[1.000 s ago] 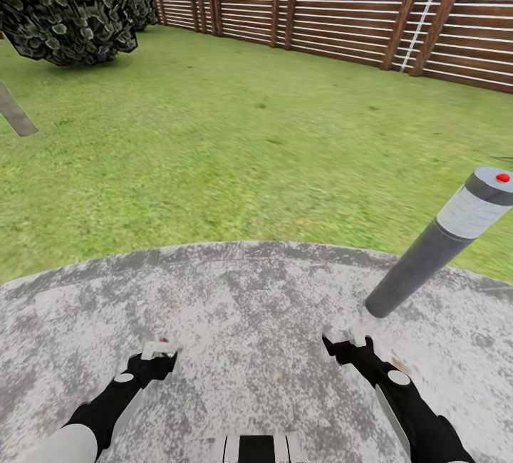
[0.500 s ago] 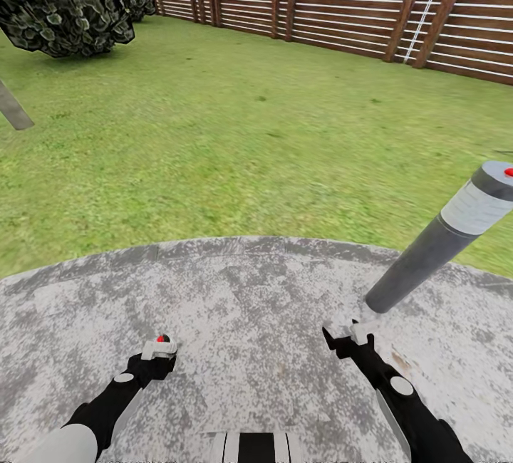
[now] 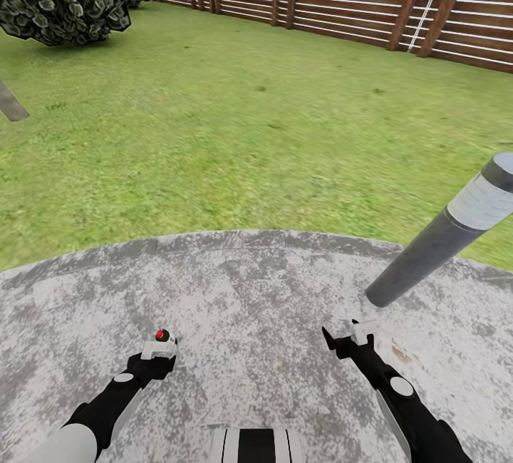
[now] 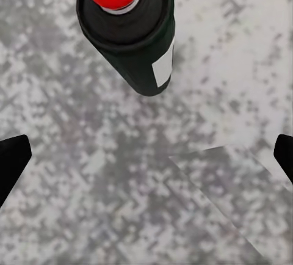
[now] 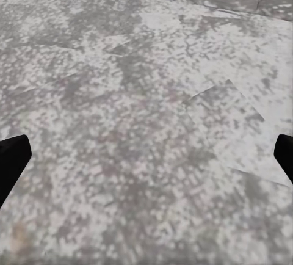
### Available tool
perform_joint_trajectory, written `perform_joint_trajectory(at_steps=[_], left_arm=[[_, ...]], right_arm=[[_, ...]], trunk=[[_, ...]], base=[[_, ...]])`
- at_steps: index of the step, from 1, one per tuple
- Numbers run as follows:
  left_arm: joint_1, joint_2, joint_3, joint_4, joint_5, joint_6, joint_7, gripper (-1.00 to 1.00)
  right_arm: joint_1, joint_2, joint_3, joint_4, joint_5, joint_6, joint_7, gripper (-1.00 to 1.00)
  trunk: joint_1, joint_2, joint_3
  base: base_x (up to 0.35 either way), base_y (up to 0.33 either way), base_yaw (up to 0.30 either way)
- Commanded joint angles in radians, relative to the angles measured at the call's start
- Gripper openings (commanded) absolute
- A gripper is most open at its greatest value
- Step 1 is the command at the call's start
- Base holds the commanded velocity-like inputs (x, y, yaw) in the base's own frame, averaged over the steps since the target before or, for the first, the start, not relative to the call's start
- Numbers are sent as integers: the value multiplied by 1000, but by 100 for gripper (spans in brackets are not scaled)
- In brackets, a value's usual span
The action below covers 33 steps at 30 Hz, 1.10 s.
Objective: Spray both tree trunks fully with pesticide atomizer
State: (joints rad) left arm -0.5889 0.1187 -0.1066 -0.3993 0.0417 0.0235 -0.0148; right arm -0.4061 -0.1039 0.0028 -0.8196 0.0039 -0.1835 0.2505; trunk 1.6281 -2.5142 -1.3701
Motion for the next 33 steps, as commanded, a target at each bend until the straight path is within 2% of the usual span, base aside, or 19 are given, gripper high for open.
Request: perform_joint_trajectory(at_steps=[1,21,33], left_arm=[[0,1,-5,-1,4,2,0,100],[0,-2,-1,-1,4,1,1,100],[0,-2,-2,-1,4,1,0,100]], right_arm=[[0,0,0,1,0,-3,3,100],[0,0,0,-1,0,-2,3,100],[0,0,0,-2,-1,-1,3,100]], trunk=[[0,0,-1],[0,0,-1],[0,0,-1]], base=[[0,0,0],[71,9,0],[9,0,0]])
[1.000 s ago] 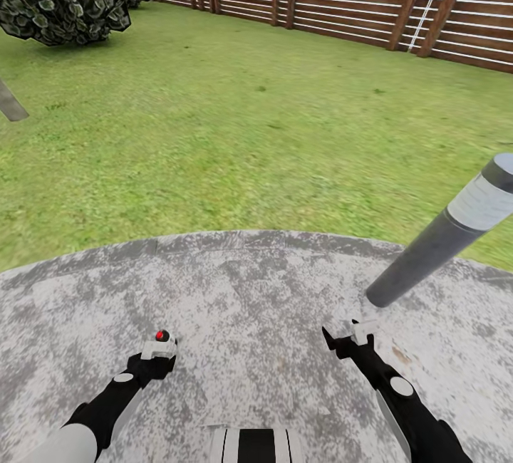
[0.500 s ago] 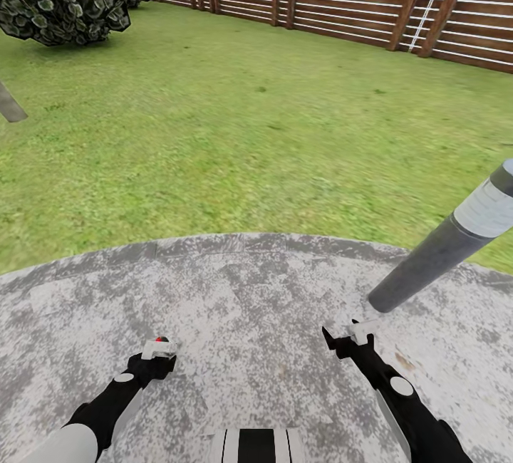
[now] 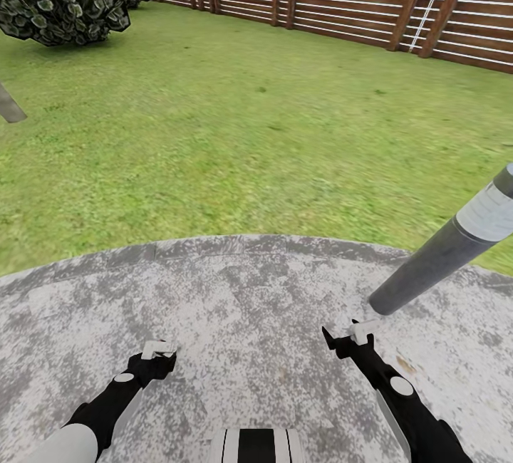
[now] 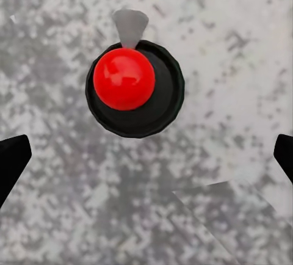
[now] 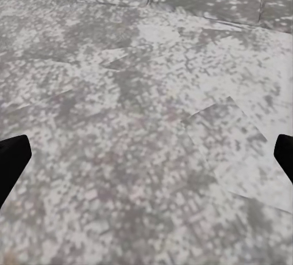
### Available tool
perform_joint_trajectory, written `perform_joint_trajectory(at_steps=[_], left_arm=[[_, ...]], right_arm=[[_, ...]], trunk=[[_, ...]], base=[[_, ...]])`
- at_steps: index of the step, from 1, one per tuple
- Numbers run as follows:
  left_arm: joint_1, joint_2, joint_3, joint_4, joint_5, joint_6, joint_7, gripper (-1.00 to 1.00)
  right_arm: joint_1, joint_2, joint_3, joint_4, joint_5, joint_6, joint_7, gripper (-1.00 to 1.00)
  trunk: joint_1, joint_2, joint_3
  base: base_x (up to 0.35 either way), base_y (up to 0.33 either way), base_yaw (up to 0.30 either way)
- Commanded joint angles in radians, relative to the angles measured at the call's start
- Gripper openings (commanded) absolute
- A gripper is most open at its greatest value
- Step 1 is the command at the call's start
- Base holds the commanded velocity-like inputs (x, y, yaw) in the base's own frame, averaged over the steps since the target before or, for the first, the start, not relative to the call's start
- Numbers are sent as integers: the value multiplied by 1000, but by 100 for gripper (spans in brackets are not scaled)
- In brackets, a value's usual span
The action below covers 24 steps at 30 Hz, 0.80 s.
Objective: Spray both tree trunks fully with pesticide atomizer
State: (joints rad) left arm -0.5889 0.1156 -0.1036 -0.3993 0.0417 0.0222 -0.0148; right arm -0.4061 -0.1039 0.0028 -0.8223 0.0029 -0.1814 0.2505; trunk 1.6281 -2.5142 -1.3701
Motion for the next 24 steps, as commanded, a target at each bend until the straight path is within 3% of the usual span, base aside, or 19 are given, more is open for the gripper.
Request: perform_joint_trajectory(at_steps=[1,3,13,17,21,24], left_arm=[[0,1,-5,-1,4,2,0,100],[0,1,-6,-1,4,2,-1,100],[0,2,-2,-1,6,2,-1,100],[0,2,-2,-1,6,2,-1,100],[0,2,-2,-1,5,2,-1,100],[0,2,-2,-1,5,2,-1,100]], right_arm=[[0,0,0,1,0,-3,3,100],[0,0,0,1,0,-5,3,100],[0,0,0,3,1,-6,1,100],[0,-2,-1,3,2,-16,0,100],[0,-2,-1,20,1,-103,0,100],[0,-1,-1,24,0,-126,0,100]], trunk=[[0,0,-1],[0,0,-2],[4,-3,-55],[4,-3,-56],[4,-3,-57],[4,-3,-57]], base=[[0,0,0],[0,0,0],[0,0,0],[0,0,0],[0,0,0],[0,0,0]])
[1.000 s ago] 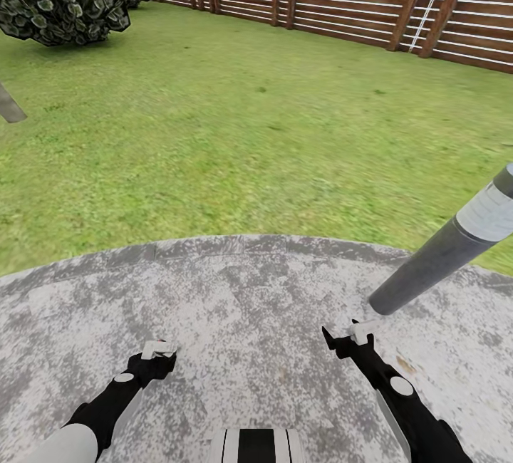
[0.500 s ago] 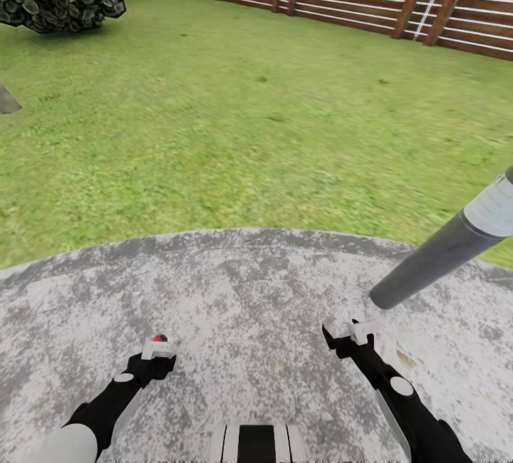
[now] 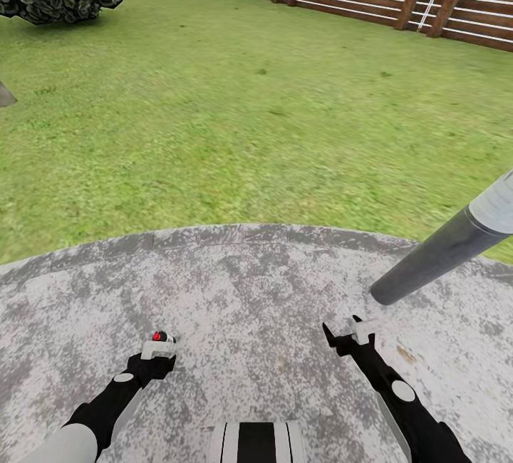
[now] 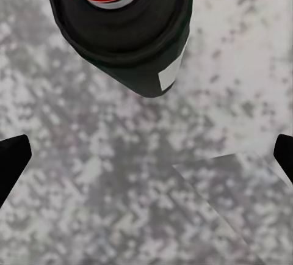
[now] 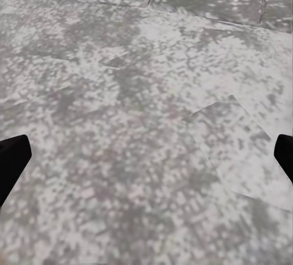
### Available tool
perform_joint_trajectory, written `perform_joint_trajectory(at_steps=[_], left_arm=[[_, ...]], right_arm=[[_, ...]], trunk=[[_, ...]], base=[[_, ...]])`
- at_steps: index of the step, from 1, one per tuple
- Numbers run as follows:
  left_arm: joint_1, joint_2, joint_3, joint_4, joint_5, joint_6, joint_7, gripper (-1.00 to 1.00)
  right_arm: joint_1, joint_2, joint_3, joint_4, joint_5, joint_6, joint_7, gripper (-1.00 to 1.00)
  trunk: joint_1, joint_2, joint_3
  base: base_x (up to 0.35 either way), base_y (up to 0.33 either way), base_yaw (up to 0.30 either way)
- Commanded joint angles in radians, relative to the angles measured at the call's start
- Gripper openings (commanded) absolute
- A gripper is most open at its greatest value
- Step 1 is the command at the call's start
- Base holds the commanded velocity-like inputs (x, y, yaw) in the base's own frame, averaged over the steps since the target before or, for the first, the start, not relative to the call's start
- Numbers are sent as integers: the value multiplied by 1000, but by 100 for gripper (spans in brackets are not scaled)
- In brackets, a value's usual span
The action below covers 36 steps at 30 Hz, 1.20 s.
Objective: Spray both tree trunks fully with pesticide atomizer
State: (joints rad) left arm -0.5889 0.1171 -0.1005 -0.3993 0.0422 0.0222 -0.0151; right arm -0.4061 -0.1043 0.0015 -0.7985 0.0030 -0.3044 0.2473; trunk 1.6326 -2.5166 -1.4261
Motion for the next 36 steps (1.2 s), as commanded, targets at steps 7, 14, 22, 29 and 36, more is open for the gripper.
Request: perform_joint_trajectory(at_steps=[7,14,22,29,36], left_arm=[[0,1,0,-1,5,1,1,100],[0,2,3,-2,11,-2,1,100],[1,1,1,14,7,-100,0,100],[1,1,1,14,9,-106,0,100],[1,2,1,14,12,-109,0,100]], right_arm=[[0,0,0,2,1,-11,3,100],[0,0,0,2,0,-12,3,100],[0,0,0,2,0,-12,3,100],[0,0,0,2,0,-12,3,100],[0,0,0,2,0,-12,4,100]], trunk=[[0,0,-1],[0,0,-1],[0,0,-1],[0,0,-1],[0,0,-1]], base=[[44,28,0],[15,11,0],[0,0,0],[41,0,0],[7,0,0]])
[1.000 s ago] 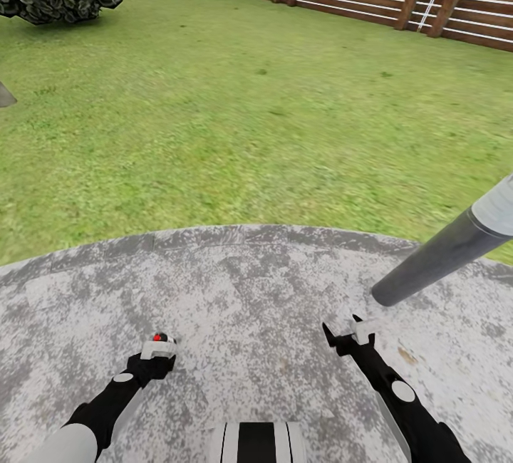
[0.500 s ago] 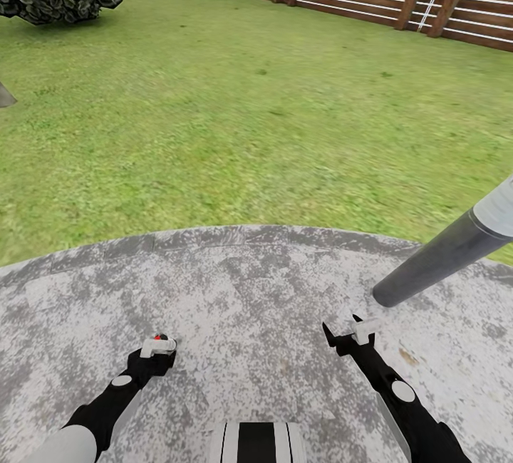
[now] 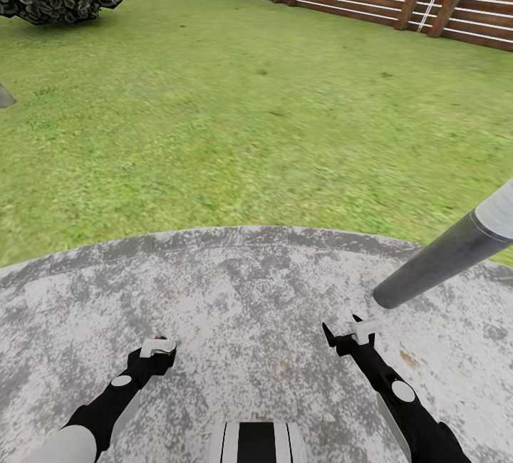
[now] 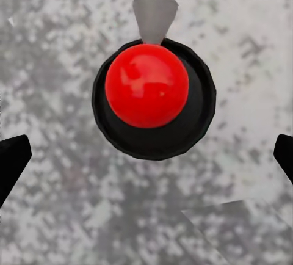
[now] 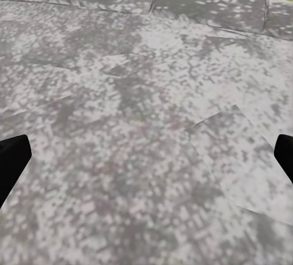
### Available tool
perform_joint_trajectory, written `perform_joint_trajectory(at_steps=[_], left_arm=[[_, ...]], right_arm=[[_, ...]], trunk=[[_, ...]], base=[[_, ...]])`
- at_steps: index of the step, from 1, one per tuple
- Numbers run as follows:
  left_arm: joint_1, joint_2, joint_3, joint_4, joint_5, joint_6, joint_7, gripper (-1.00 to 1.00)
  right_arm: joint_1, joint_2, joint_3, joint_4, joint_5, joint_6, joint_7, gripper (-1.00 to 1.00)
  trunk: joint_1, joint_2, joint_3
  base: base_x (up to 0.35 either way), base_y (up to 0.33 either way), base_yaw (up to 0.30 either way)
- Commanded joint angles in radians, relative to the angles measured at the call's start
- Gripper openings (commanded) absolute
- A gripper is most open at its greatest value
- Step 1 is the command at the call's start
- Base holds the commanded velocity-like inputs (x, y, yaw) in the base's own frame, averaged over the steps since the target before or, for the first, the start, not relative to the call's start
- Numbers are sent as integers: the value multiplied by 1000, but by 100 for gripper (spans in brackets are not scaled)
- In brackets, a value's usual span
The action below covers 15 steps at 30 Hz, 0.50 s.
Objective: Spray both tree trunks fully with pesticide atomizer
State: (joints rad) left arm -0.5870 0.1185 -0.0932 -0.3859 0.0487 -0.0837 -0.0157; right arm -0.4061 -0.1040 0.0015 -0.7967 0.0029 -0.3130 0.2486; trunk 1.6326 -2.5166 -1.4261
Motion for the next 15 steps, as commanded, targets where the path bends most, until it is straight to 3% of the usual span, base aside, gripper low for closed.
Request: perform_joint_trajectory(at_steps=[1,15], left_arm=[[-1,1,-7,1,5,-4,0,100],[-1,-1,-8,1,3,-6,1,100]], right_arm=[[0,0,0,1,0,-3,3,100],[0,0,0,0,0,-3,2,100]], trunk=[[0,0,-1],[0,0,-1]], base=[[0,0,0],[21,11,0]])
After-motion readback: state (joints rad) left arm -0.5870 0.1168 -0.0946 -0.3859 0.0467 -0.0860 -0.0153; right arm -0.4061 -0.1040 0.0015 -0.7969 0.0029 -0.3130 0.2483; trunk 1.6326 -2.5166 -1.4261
